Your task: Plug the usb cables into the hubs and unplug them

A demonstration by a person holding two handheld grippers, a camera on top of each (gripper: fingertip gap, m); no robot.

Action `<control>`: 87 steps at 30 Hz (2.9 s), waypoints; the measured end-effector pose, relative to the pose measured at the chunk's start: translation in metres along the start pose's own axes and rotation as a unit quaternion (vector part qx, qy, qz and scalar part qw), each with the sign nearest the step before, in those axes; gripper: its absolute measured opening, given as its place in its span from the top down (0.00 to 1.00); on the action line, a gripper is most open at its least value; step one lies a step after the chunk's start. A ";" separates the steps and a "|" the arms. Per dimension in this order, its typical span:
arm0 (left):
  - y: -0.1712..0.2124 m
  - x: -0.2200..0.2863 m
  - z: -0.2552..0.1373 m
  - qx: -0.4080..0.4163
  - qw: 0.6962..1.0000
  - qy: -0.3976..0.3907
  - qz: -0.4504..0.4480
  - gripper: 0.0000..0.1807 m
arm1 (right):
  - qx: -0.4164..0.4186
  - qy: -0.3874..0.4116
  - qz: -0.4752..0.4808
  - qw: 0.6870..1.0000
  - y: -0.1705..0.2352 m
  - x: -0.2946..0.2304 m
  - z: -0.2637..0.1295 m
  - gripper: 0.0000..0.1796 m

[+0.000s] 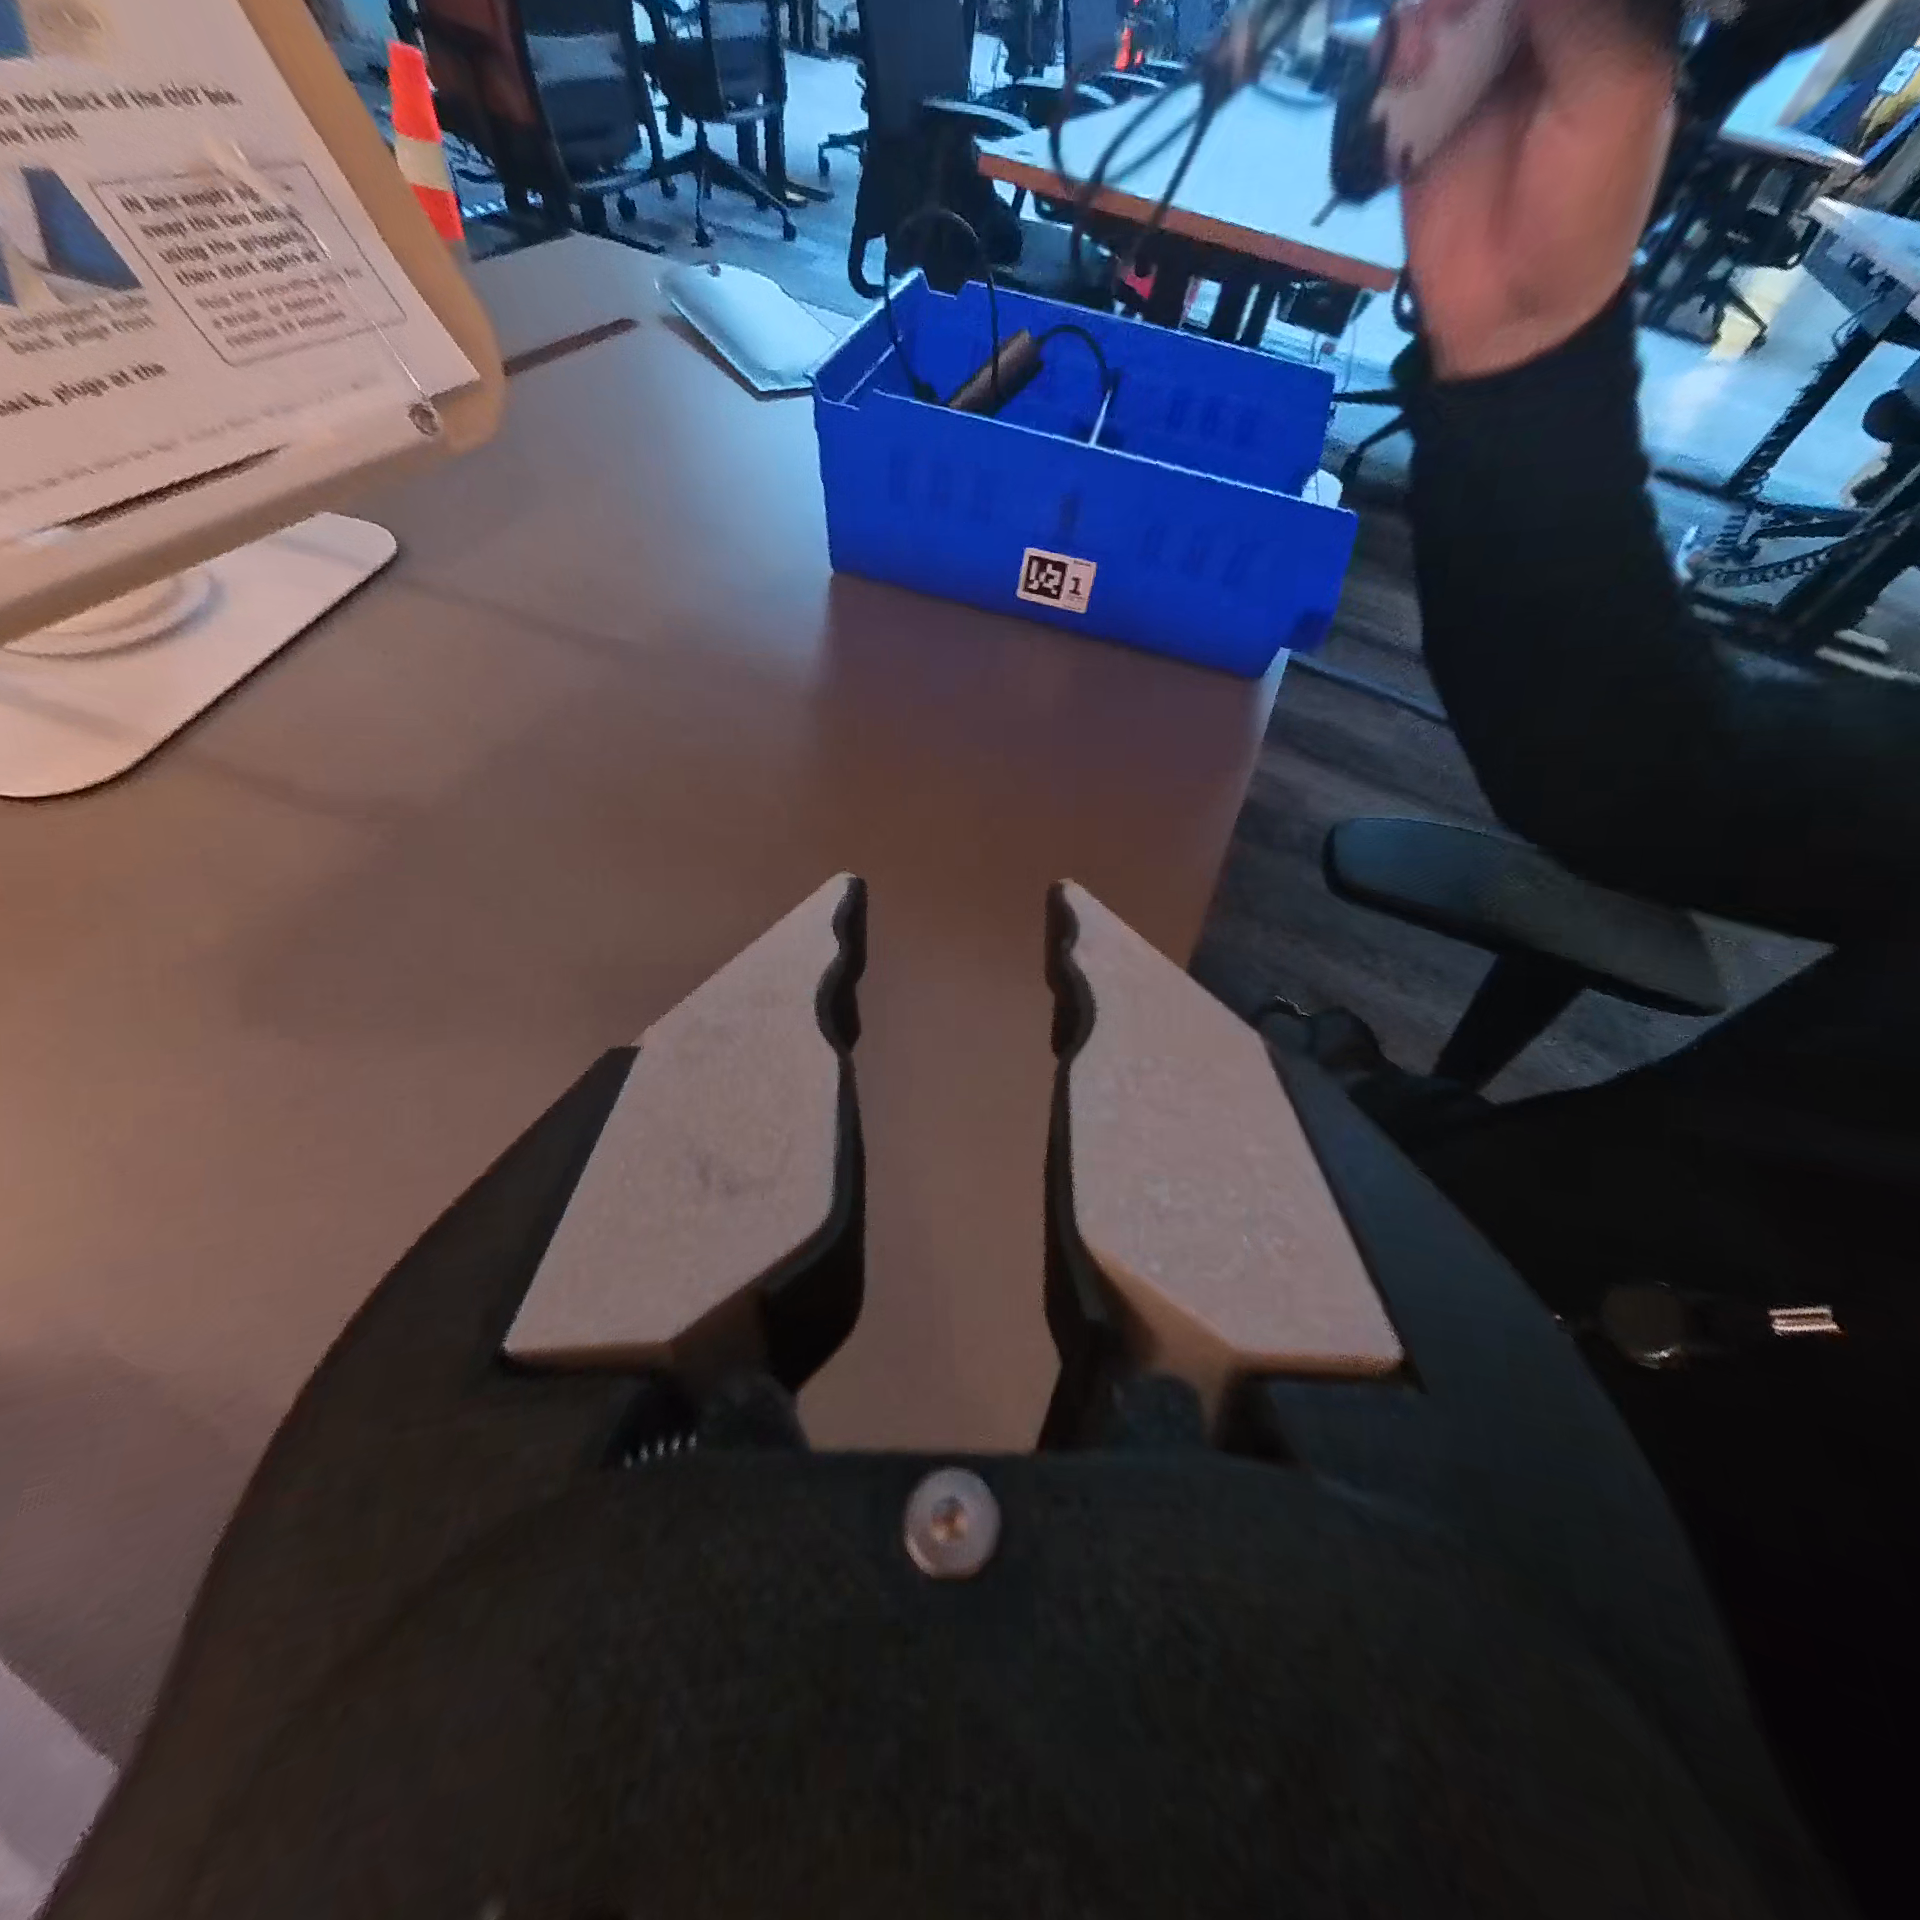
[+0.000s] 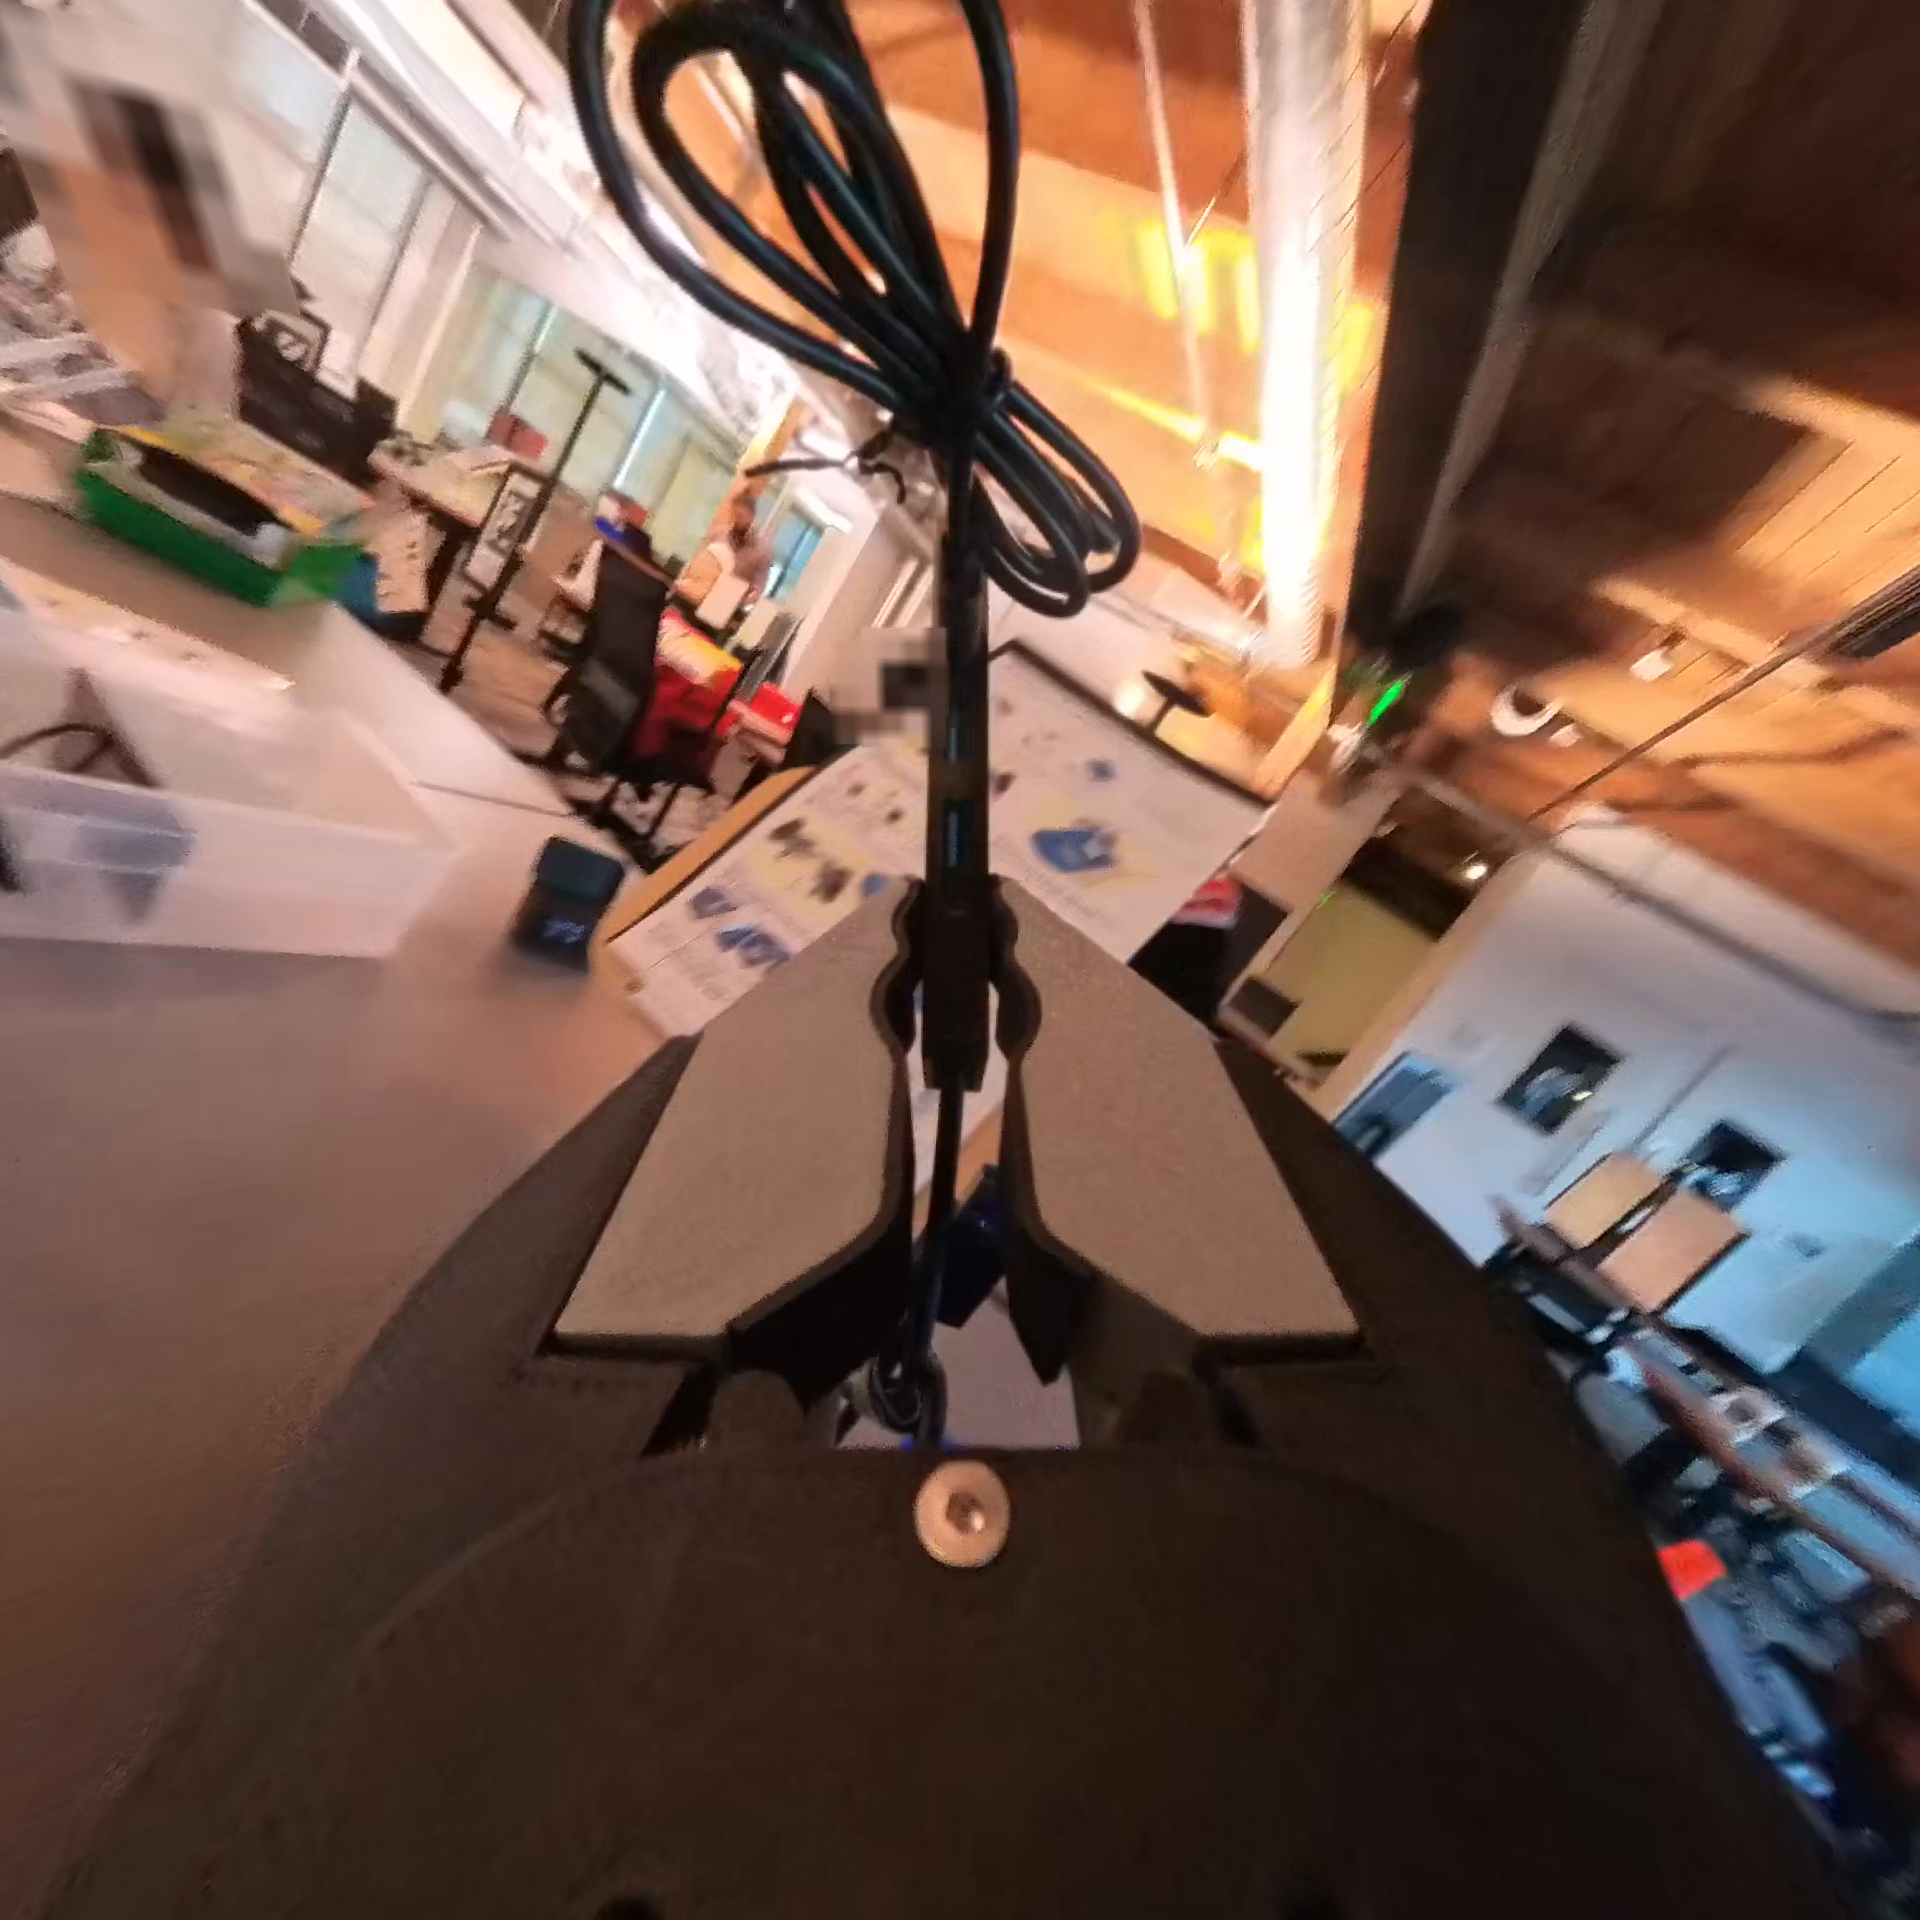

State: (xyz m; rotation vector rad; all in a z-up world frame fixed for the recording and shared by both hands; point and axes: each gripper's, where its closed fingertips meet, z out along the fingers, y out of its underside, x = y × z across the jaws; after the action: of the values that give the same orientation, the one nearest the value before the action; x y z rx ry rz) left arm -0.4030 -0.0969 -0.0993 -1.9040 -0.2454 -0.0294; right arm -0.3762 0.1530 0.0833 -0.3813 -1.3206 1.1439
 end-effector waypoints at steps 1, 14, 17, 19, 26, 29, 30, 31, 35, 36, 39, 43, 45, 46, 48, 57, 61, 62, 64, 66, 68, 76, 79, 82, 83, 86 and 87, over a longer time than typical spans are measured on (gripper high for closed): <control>0.000 -0.001 0.000 0.000 1.000 -0.003 0.001 0.83 | 0.000 0.007 -0.016 1.000 -0.004 0.018 0.003 0.96; -0.030 -0.012 -0.053 0.057 0.993 -0.097 0.038 0.82 | -0.439 -0.229 0.002 0.869 0.306 0.022 -0.051 0.89; -0.028 -0.031 -0.075 0.051 0.984 -0.165 0.042 0.79 | -0.515 -0.152 -0.055 0.842 0.332 0.037 -0.059 0.81; -0.019 -0.045 -0.087 0.034 0.978 -0.202 0.033 0.76 | -0.504 -0.112 -0.063 0.854 0.311 0.048 -0.050 0.82; 0.013 -0.079 -0.128 -0.018 0.952 -0.305 -0.024 0.64 | -0.416 0.039 0.014 0.908 0.195 0.067 -0.073 0.61; 0.025 -0.080 -0.129 -0.021 0.948 -0.313 -0.048 0.61 | -0.363 0.038 0.099 0.926 0.162 0.034 -0.104 0.52; 0.035 -0.081 -0.125 -0.033 0.948 -0.311 -0.052 0.57 | -0.354 0.034 0.126 0.926 0.157 0.021 -0.115 0.49; 0.048 -0.086 -0.123 -0.055 0.943 -0.323 -0.056 0.55 | -0.347 0.015 0.152 0.925 0.154 0.004 -0.125 0.43; 0.105 -0.123 -0.113 -0.155 0.908 -0.386 -0.051 0.53 | -0.330 -0.054 0.185 0.924 0.157 -0.064 -0.145 0.44; 0.117 -0.130 -0.107 -0.170 0.903 -0.390 -0.057 0.54 | -0.344 -0.052 0.180 0.920 0.165 -0.074 -0.146 0.52; 0.128 -0.149 -0.099 -0.187 0.888 -0.420 -0.014 0.78 | -0.414 -0.029 0.153 0.897 0.205 -0.091 -0.145 0.54; 0.123 -0.158 -0.115 -0.187 0.875 -0.446 0.001 0.98 | -0.524 -0.036 0.119 0.843 0.253 -0.110 -0.142 0.90; 0.113 -0.154 -0.117 -0.158 0.896 -0.415 -0.013 0.98 | -0.541 -0.034 0.115 0.832 0.253 -0.121 -0.126 0.89; 0.106 -0.152 -0.119 -0.147 0.897 -0.417 -0.013 0.98 | -0.551 -0.038 0.108 0.826 0.251 -0.129 -0.116 0.87; 0.092 -0.151 -0.124 -0.134 0.894 -0.427 -0.014 0.98 | -0.558 -0.038 0.116 0.821 0.246 -0.151 -0.088 0.85; 0.032 -0.123 -0.138 -0.067 0.885 -0.460 0.033 0.98 | -0.463 -0.154 0.192 0.851 0.167 -0.341 0.076 0.72; 0.019 -0.116 -0.145 -0.043 0.878 -0.474 0.056 0.97 | -0.427 -0.153 0.207 0.867 0.113 -0.419 0.141 0.75; 0.018 -0.115 -0.148 -0.040 0.878 -0.475 0.056 0.97 | -0.408 -0.140 0.209 0.878 0.096 -0.425 0.150 0.77; 0.017 -0.112 -0.155 -0.037 0.874 -0.480 0.065 0.97 | -0.359 -0.133 0.201 0.902 0.059 -0.426 0.157 0.77; 0.012 -0.110 -0.161 -0.028 0.867 -0.491 0.082 0.97 | -0.312 -0.163 0.199 0.915 0.027 -0.421 0.150 0.70; 0.005 -0.104 -0.164 -0.023 0.864 -0.494 0.096 0.97 | -0.278 -0.169 0.199 0.924 0.009 -0.399 0.136 0.63; -0.037 -0.029 -0.105 -0.004 0.893 -0.413 0.180 0.98 | -0.286 -0.169 0.164 0.929 0.044 -0.272 0.035 0.61; -0.044 0.009 -0.044 0.013 0.908 -0.344 0.239 0.97 | -0.311 -0.134 0.100 0.936 0.074 -0.215 -0.001 0.53; -0.043 0.038 0.024 0.019 0.930 -0.268 0.250 0.97 | -0.355 -0.092 0.073 0.927 0.101 -0.161 -0.030 0.54; -0.042 0.045 0.046 0.011 0.938 -0.247 0.244 0.97 | -0.369 -0.087 0.071 0.923 0.106 -0.147 -0.037 0.53; -0.039 0.056 0.111 -0.018 0.951 -0.203 0.233 0.97 | -0.371 0.005 0.055 0.927 0.111 -0.087 -0.050 0.53; -0.038 0.056 0.129 -0.039 0.942 -0.211 0.258 0.97 | -0.368 0.018 0.058 0.928 0.111 -0.075 -0.054 0.55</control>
State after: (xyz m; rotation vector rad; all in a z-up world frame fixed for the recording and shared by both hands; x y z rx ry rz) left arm -0.3683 0.0448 -0.1005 -1.9861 -0.0230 0.7372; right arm -0.3641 0.1616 -0.0606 -1.0313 -1.6849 0.6862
